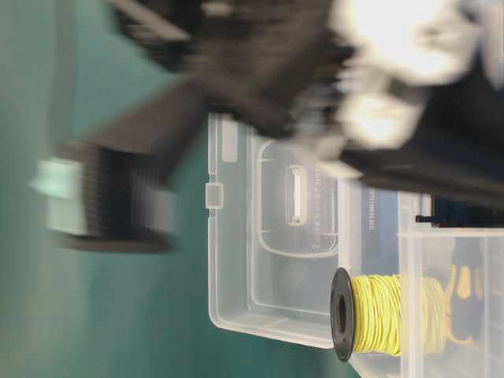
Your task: Pick the nipper from the toolbox among several items.
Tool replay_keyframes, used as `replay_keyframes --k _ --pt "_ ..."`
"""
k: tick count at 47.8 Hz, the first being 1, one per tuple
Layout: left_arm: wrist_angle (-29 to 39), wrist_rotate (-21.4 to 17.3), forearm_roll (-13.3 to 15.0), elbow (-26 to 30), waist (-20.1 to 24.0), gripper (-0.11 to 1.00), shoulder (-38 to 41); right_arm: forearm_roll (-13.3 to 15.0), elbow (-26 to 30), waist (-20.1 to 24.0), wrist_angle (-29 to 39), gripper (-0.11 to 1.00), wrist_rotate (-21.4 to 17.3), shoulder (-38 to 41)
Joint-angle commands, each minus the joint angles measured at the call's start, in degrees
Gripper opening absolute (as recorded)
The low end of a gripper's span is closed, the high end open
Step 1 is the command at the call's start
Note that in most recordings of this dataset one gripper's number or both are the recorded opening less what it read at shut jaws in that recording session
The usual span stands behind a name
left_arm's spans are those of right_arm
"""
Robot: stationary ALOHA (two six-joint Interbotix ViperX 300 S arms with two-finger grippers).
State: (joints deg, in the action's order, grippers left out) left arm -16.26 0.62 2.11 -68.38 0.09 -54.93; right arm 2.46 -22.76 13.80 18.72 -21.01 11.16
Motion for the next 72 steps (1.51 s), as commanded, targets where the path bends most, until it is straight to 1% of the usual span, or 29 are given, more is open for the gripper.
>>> replay_keyframes --k 1,4,11,21,23,26,31,33,34,39,41,45,47,50,55,63,66,67,68,72 --pt "-0.26 0.09 0.00 0.53 -0.09 0.00 0.26 0.00 0.44 -0.18 -0.97 0.13 -1.58 0.97" --pt "-0.26 0.09 0.09 0.53 -0.09 0.00 0.26 0.00 0.44 -0.18 -1.23 0.13 -2.64 2.99" --pt "-0.26 0.18 0.09 0.44 -0.09 0.00 0.35 0.00 0.44 -0.53 -1.58 0.13 -3.69 5.80" --pt "-0.18 0.18 0.09 0.44 -0.09 0.00 0.26 0.00 0.44 -0.97 -0.44 0.15 -4.83 5.63" --pt "0.00 0.18 0.09 0.35 -0.09 0.00 0.26 0.09 0.44 -0.88 0.35 0.25 -4.83 5.10" --pt "0.00 0.18 0.09 0.44 -0.09 0.00 0.26 0.35 0.44 -0.97 1.93 0.44 -4.83 3.69" --pt "0.18 0.18 0.09 0.44 -0.09 0.00 0.26 1.41 0.26 -0.97 5.19 0.73 -4.83 -1.23" --pt "0.18 0.18 0.09 0.44 -0.09 0.00 0.26 2.20 0.09 -0.97 6.50 0.81 -4.83 -3.52" --pt "0.18 0.18 0.09 0.44 -0.09 0.00 0.18 2.72 -0.09 -0.97 7.29 0.82 -4.83 -4.66" --pt "0.18 0.18 0.09 0.35 -0.09 0.00 0.18 5.10 -1.05 -0.97 10.46 0.74 -4.92 -11.16" --pt "0.26 0.18 0.09 0.44 -0.09 0.00 0.18 6.15 -1.67 -0.97 11.43 0.74 -4.92 -13.89" --pt "0.26 0.18 0.09 0.35 -0.09 0.00 0.18 9.23 -3.78 -1.05 12.57 0.75 -5.01 -19.42" --pt "0.26 0.18 0.09 0.35 -0.09 0.00 0.09 11.25 -5.80 -1.05 12.57 0.75 -5.19 -22.85" --pt "0.35 0.18 0.09 0.35 -0.18 0.00 0.18 13.36 -8.79 -1.41 12.48 0.75 -5.71 -26.72" --pt "0.35 0.18 0.09 0.35 -0.35 0.00 0.09 15.82 -14.59 -2.46 11.34 0.75 -7.03 -33.57" --pt "0.35 0.18 0.09 0.26 -0.79 0.00 0.18 17.75 -24.87 -4.66 6.06 0.75 -9.32 -46.58" --pt "0.26 0.18 0.09 0.26 -1.14 0.00 0.35 18.02 -29.62 -5.71 3.34 0.75 -9.76 -52.38" --pt "0.26 0.18 0.09 0.26 -1.32 0.00 0.44 18.02 -30.32 -5.89 3.08 0.75 -9.84 -53.26" --pt "0.18 0.18 0.09 0.26 -1.41 0.00 0.53 18.02 -32.34 -6.33 2.20 0.75 -10.02 -55.90" --pt "-0.09 0.18 0.09 0.18 -1.76 0.00 0.53 18.02 -37.53 -7.38 0.00 0.75 -10.11 -62.23"
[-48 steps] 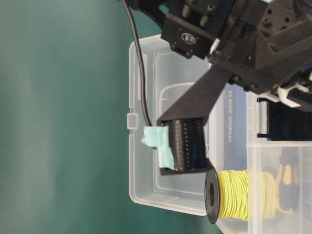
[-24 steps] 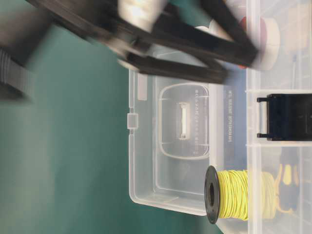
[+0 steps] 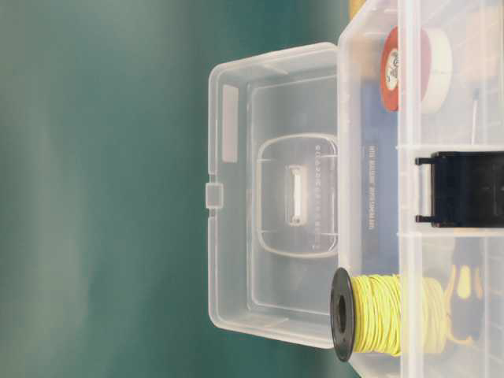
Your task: Pick the nipper from the toolbox among several items.
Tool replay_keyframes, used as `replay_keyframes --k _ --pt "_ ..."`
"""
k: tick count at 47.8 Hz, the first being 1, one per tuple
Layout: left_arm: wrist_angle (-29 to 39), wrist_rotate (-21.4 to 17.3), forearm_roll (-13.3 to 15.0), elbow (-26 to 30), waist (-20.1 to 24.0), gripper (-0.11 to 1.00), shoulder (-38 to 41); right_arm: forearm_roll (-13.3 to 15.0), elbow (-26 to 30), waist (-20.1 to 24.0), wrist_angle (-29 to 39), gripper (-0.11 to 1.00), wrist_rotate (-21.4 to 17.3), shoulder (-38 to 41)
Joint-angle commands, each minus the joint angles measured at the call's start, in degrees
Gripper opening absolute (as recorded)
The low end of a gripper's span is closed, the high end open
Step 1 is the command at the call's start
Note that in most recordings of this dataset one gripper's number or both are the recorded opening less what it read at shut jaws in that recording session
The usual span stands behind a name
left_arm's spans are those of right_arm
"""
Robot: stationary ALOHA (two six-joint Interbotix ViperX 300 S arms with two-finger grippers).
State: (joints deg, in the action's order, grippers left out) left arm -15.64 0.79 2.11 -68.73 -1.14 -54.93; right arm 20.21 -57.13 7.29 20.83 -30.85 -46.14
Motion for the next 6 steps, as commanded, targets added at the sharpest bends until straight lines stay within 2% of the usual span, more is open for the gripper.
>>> replay_keyframes --k 1,6 --pt "-0.62 0.00 0.09 0.44 -0.70 0.00 0.53 0.26 -4.31 -1.23 -2.55 0.75 -0.35 -6.33" --pt "-0.79 0.00 0.09 0.44 -1.05 0.00 0.53 0.09 -9.40 -2.55 -4.31 0.75 -0.62 -12.57"
